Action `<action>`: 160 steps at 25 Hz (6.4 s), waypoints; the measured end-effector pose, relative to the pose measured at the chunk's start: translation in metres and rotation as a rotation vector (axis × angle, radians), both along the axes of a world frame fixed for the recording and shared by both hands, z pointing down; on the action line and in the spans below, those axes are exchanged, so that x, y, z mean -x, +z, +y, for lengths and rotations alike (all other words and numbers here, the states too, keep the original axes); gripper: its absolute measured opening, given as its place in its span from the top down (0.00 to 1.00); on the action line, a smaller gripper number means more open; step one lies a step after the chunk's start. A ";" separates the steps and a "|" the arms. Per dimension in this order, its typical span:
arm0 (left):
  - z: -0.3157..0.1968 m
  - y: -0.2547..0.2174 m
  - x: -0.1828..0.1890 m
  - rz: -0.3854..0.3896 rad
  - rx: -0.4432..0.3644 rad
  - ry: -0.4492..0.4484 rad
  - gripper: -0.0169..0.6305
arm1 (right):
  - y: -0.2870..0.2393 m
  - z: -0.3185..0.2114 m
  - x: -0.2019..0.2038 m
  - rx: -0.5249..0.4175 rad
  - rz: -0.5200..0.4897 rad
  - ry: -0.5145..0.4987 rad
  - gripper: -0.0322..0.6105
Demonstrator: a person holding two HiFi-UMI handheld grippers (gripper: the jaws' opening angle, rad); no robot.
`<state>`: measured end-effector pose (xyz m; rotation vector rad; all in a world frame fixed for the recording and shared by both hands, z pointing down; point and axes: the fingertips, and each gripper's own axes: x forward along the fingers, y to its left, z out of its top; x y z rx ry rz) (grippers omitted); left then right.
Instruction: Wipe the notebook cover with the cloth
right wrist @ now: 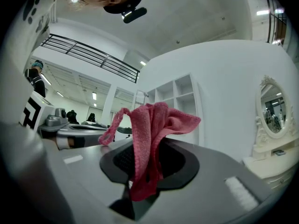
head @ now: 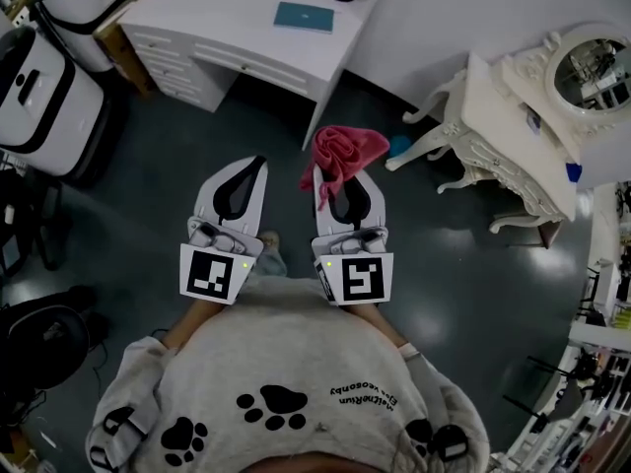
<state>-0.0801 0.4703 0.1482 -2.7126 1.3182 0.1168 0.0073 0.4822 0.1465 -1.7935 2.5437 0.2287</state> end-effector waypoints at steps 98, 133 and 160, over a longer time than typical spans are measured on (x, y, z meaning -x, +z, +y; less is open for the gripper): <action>-0.610 0.070 -0.044 -0.003 0.164 0.116 0.98 | 0.050 -0.617 -0.041 0.133 0.166 0.060 0.80; -0.666 0.237 -0.037 -0.181 0.375 -0.019 0.98 | 0.239 -0.723 0.002 0.424 0.534 -0.494 0.80; -0.653 0.309 -0.045 -0.310 0.611 0.027 0.98 | 0.340 -0.714 0.028 0.866 0.936 -0.805 0.81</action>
